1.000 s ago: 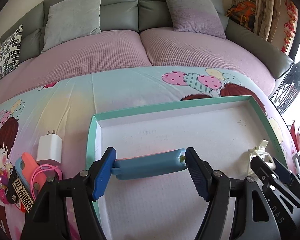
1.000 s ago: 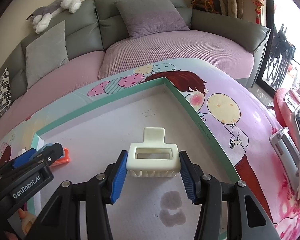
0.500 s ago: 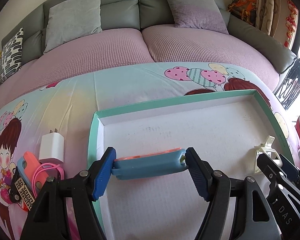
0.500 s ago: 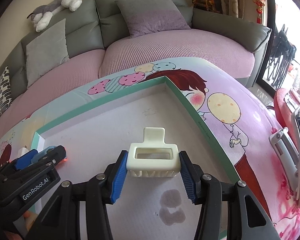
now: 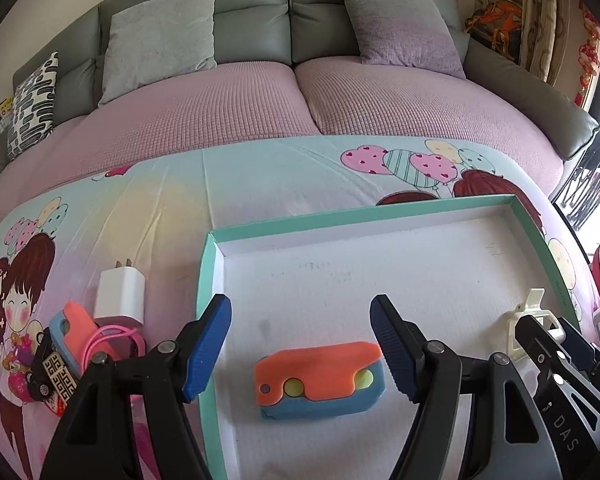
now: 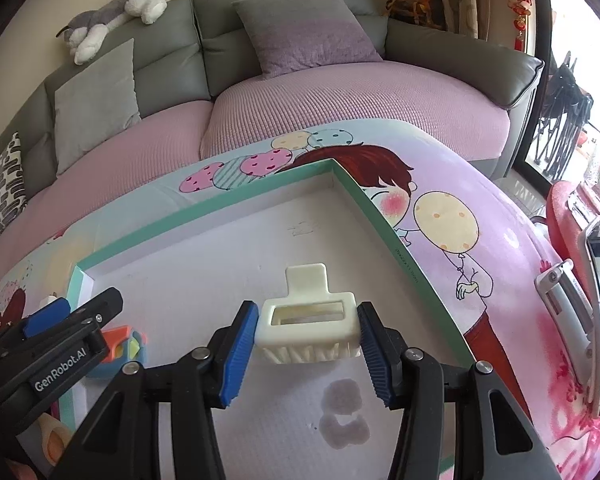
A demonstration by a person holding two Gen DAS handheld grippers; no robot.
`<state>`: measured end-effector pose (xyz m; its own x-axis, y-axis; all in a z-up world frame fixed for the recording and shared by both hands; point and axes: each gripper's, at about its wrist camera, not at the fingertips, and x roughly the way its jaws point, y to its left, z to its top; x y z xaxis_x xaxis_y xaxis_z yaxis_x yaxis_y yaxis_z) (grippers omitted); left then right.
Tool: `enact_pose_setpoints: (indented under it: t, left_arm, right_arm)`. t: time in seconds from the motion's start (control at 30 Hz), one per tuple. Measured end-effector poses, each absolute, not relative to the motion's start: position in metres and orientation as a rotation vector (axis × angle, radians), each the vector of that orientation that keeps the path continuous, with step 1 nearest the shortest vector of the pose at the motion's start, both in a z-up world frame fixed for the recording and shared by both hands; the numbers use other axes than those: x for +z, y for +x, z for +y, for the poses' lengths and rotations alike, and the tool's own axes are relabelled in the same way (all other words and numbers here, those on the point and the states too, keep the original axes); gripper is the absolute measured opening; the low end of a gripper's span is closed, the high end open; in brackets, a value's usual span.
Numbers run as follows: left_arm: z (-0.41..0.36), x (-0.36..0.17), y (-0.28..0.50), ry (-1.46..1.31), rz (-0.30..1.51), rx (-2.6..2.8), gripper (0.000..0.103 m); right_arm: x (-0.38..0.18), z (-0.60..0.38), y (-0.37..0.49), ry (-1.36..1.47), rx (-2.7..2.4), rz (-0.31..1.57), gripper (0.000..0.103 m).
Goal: Organize rigid objects
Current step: 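Open the right tool to release the white clip into the tray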
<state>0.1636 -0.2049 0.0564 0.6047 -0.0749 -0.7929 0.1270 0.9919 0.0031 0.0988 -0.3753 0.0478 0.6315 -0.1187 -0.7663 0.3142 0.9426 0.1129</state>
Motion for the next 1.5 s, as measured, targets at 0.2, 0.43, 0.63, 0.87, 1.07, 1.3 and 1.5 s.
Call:
enact_pose_setpoints:
  t: [0.2,0.43,0.63,0.87,1.07,1.3,1.5]
  left_arm:
    - [-0.197,0.068,0.160,0.053,0.882,-0.082,0.086]
    - [-0.177,0.073,0.157,0.025,0.862,0.005,0.093]
    - [-0.158,0.072,0.151,0.009,0.831,0.086,0.099]
    - [-0.139,0.067,0.143,-0.022,0.842,0.137,0.101]
    - [-0.132,0.061,0.138,-0.048,0.850,0.151,0.102]
    - [-0.122,0.065,0.127,-0.071,0.842,0.174,0.102]
    - [-0.110,0.077,0.113,-0.115,0.821,0.193,0.102]
  right_arm:
    - [0.050,-0.374,0.099,0.241,-0.240,0.849,0.062]
    - [0.047,-0.370,0.101,0.221,-0.226,0.865,0.070]
    - [0.044,-0.361,0.105,0.181,-0.210,0.886,0.076]
    - [0.043,-0.359,0.105,0.180,-0.198,0.884,0.096]
    - [0.043,-0.355,0.106,0.165,-0.194,0.885,0.098]
    - [0.056,-0.350,0.101,0.170,-0.193,0.849,0.103]
    - [0.070,-0.343,0.095,0.168,-0.196,0.843,0.103]
